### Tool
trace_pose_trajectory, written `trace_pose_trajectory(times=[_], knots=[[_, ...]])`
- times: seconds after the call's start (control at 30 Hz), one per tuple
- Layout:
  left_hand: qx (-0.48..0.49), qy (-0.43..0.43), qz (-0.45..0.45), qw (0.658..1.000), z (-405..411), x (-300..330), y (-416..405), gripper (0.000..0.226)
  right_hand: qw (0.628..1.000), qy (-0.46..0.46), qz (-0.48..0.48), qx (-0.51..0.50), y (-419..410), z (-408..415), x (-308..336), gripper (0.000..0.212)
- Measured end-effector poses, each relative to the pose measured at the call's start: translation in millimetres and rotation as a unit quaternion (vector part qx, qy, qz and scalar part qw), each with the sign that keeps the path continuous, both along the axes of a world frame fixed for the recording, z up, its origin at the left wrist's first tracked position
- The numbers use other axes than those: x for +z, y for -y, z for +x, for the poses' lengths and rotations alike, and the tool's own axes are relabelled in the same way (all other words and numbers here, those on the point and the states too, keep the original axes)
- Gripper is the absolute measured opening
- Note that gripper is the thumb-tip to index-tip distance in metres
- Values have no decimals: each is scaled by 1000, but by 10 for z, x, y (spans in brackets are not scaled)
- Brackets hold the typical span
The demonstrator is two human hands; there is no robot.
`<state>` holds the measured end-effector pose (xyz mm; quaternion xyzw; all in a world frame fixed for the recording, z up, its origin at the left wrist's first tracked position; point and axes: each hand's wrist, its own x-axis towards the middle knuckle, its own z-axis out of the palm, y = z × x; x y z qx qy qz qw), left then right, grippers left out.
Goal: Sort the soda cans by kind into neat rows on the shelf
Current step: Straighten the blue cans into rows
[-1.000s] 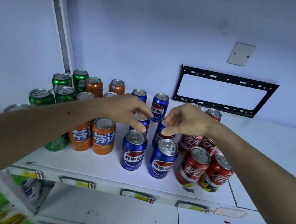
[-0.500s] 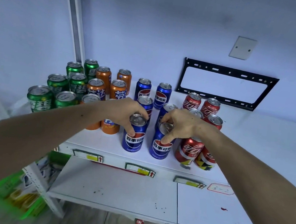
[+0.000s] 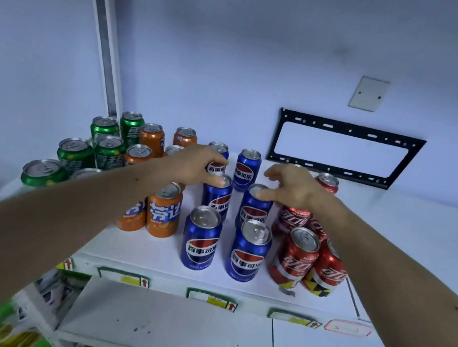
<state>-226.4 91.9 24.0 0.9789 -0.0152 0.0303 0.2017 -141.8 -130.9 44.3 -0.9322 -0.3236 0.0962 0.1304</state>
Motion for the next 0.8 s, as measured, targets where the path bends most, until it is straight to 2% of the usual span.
trace_pose_trajectory(times=[0.1,0.23,0.43,0.7,0.8], knots=[[-1,-39,42,998,249,-151,21,71,998,10,-62,13,-138,121,-209,62],[-4,-46,40,998,428,-289,7,75,999,16,-45,23,-178,221,-321,49],[-54,-71,-1,996,463,-238,-20,57,998,-25,-29,44,-127,230,-281,55],[-66,-108,-23,992,401,-218,-18,66,996,-35,-52,58,-108,187,-246,66],[-56,-120,-91,987,393,-108,-61,73,995,-68,-48,55,-131,227,-120,79]])
